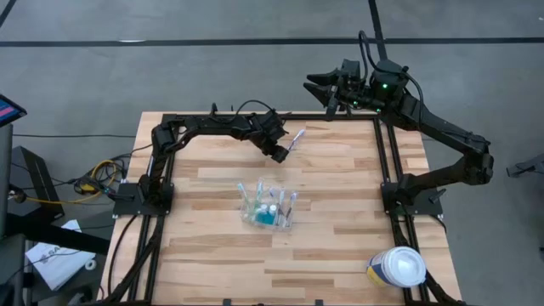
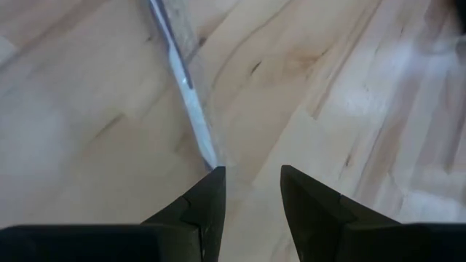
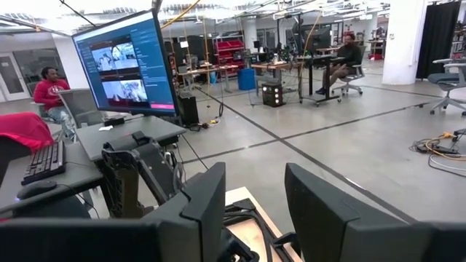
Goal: Pick & Place toothbrushing station
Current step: Put the purple toothbrush into the transparent organizer
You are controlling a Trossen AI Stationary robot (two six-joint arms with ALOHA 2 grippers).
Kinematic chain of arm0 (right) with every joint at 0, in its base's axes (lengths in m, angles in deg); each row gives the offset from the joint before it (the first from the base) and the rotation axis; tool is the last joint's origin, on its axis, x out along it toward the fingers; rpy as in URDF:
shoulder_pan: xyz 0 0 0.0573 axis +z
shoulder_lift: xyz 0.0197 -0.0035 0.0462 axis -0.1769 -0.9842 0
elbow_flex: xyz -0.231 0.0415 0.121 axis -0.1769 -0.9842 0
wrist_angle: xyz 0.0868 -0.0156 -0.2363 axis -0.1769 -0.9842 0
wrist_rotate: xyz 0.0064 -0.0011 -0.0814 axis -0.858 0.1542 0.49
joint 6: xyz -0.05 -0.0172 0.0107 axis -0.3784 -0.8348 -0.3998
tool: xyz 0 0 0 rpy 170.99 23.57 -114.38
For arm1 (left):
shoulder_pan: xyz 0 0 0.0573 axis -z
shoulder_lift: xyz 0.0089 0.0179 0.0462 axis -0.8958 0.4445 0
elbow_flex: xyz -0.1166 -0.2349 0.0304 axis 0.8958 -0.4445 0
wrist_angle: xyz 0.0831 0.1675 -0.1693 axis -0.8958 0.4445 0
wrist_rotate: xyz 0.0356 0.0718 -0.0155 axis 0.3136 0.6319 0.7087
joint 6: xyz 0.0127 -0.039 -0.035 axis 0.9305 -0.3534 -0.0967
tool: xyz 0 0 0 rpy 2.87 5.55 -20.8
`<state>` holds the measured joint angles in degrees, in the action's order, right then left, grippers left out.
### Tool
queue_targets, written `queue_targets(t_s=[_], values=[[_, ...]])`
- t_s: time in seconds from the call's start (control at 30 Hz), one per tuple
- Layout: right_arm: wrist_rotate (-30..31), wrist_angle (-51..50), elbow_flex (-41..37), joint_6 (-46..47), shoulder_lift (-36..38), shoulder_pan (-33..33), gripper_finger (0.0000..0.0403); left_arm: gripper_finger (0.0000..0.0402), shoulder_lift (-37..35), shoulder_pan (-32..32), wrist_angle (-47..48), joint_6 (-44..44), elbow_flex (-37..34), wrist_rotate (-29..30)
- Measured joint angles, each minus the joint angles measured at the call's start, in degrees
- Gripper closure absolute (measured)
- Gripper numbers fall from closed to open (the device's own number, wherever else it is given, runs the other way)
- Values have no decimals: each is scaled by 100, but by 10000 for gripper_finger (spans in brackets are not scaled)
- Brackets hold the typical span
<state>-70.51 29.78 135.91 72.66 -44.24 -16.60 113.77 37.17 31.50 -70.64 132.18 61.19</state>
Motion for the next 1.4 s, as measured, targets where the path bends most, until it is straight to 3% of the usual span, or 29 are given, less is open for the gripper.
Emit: queue_targets(t_s=[0.13, 0.57, 1.0, 1.4], values=[[0, -3, 0, -1, 0, 0, 269, 276, 0, 24, 168, -270, 0, -153], [-162, -1, 0, 2, 0, 4, 269, 277, 2, 129, 266, -553, -4, 442], [-295, 2, 0, 4, 0, 4, 269, 394, 9, 136, 275, -383, -15, 343], [-295, 11, 0, 4, 0, 4, 269, 401, -280, 127, 67, -309, -9, 107]])
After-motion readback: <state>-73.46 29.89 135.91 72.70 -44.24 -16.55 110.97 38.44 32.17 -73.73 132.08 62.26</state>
